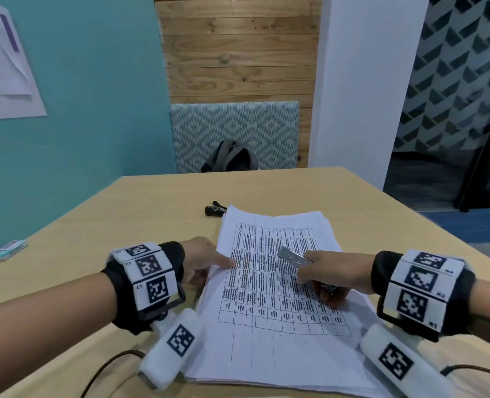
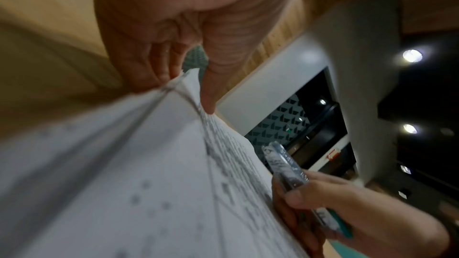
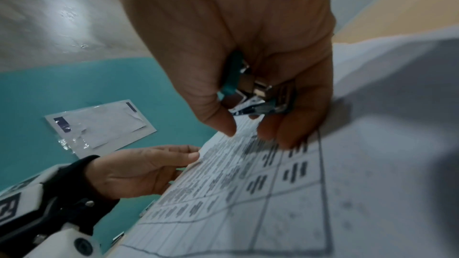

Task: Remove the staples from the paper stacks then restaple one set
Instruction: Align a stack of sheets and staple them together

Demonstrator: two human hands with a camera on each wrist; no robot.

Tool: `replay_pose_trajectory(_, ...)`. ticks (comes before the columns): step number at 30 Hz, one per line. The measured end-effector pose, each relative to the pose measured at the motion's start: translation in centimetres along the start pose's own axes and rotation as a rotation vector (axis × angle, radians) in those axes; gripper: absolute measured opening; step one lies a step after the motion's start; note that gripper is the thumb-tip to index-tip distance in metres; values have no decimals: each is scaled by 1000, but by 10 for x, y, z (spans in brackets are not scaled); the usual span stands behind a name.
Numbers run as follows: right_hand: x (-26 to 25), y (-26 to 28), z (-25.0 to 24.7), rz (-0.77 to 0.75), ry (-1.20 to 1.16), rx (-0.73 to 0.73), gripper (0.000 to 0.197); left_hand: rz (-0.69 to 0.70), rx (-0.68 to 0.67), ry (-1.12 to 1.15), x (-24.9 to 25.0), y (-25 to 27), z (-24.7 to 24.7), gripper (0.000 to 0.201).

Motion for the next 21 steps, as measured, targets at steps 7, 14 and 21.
replay_pose_trajectory(7, -2, 4, 2, 17, 35, 10, 14, 68, 32, -77, 11, -7, 9, 52)
replay_pose_trajectory(14, -5, 7, 3, 22, 24, 8, 14, 94, 140, 9, 21, -14, 3, 49)
replay_pose_trajectory(21, -3, 4, 3, 32, 11, 4, 13, 19, 20, 72, 29, -16, 11, 68)
Point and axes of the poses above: each hand's wrist, its own y-axis away from the middle knuckle, its own z-axis out of the palm, x = y × z, the point moved 7 cm from there along -y, towards the middle knuckle, and after that the axes turned 8 degrees about x, right-handed, at the moved point
